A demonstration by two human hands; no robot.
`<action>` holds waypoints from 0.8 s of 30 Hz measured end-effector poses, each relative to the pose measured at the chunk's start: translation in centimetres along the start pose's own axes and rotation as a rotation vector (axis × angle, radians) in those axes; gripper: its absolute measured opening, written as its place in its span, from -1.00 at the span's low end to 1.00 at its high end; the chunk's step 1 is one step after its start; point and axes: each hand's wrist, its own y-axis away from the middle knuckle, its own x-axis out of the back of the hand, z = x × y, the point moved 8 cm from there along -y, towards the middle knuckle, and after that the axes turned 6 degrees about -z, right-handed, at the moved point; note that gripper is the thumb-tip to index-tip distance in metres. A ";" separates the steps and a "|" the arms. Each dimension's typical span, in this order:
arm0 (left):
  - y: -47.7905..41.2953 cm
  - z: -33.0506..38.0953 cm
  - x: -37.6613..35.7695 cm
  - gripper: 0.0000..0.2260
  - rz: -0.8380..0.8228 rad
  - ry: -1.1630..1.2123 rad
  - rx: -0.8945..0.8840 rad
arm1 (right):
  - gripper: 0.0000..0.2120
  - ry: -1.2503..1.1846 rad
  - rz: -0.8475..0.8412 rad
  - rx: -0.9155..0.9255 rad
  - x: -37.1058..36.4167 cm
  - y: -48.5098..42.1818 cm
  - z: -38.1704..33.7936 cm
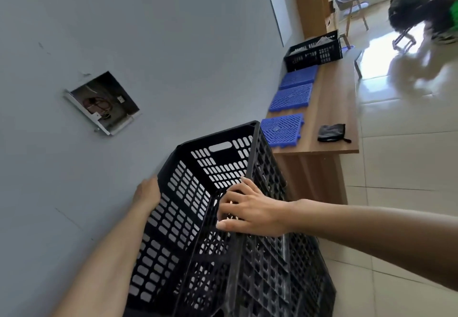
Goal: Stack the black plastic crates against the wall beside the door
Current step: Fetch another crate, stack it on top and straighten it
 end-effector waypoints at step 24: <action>29.6 18.3 -1.3 -0.32 -0.233 0.071 0.054 | -0.44 0.357 -0.219 0.338 4.4 -1.3 6.3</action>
